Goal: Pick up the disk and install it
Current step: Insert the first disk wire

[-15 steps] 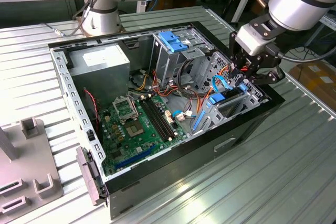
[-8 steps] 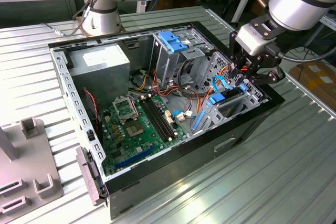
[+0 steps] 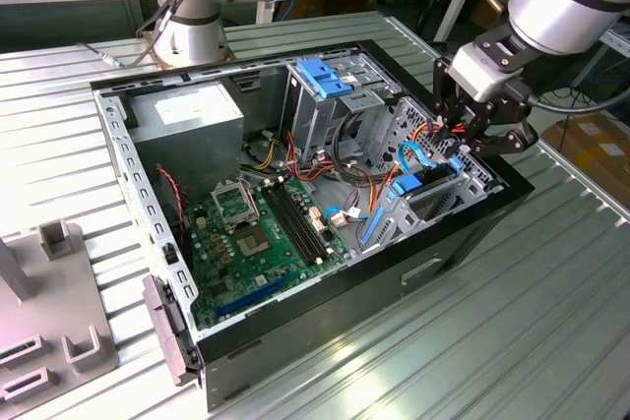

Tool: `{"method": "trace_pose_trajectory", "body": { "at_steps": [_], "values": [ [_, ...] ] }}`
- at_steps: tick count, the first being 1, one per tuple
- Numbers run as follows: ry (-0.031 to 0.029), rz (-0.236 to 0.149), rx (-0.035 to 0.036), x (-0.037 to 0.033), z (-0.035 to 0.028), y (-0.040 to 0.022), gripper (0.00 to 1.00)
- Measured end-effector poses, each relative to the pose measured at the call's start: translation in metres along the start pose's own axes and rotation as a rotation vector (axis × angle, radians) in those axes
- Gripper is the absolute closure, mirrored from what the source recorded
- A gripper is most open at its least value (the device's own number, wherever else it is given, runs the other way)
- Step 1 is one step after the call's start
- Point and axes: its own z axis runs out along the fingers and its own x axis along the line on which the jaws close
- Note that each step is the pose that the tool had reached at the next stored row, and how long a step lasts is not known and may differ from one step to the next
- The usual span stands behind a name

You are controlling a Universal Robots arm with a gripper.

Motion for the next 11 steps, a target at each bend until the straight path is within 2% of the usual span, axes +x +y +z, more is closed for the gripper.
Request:
{"method": "trace_pose_trajectory", "body": {
  "at_steps": [5, 11],
  "values": [
    [-0.0016, -0.013, -0.0018, -0.0016, 0.0010, -0.0061, 0.70],
    [-0.0045, -0.034, -0.0045, -0.0037, 0.0027, -0.0164, 0.70]
  ]
}}
